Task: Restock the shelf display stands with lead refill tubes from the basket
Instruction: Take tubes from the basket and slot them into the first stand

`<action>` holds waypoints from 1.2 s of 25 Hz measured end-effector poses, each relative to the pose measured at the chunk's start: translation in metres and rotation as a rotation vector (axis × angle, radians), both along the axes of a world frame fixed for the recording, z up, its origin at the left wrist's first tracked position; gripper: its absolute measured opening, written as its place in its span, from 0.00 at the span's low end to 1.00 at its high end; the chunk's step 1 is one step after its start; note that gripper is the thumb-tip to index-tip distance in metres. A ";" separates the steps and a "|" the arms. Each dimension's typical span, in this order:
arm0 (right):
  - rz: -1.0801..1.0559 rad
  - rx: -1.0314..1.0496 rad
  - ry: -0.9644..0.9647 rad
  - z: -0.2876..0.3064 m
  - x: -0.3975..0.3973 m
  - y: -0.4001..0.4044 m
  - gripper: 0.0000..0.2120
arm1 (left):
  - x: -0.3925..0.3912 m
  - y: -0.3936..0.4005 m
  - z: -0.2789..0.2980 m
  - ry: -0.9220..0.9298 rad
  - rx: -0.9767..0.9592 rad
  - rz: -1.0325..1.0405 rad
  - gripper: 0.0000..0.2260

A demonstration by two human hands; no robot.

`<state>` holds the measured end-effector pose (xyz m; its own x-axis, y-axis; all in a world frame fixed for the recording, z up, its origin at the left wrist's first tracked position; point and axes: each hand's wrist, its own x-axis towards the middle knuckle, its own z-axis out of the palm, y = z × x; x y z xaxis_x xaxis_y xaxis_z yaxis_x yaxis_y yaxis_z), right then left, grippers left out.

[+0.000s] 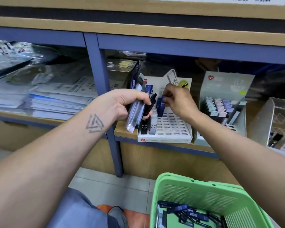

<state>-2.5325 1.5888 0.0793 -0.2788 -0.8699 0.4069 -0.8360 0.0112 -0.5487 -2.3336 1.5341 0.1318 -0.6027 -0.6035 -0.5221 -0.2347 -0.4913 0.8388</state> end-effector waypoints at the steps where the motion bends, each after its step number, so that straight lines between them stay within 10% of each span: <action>1: 0.008 -0.005 0.013 -0.001 -0.001 -0.001 0.06 | 0.001 0.000 -0.001 -0.002 0.001 -0.002 0.04; 13: 0.124 0.018 -0.142 -0.005 -0.004 -0.004 0.08 | 0.001 0.005 -0.001 0.003 -0.006 -0.034 0.03; 21: 0.011 0.087 0.119 -0.005 0.002 0.002 0.13 | -0.001 0.006 0.000 0.017 -0.031 -0.027 0.02; 26: 0.098 0.093 -0.797 0.035 0.003 0.041 0.08 | -0.013 0.019 0.005 0.044 -0.076 -0.068 0.02; 30: 0.142 0.166 -0.924 0.057 -0.017 0.084 0.05 | -0.041 0.044 0.010 0.047 -0.102 -0.116 0.02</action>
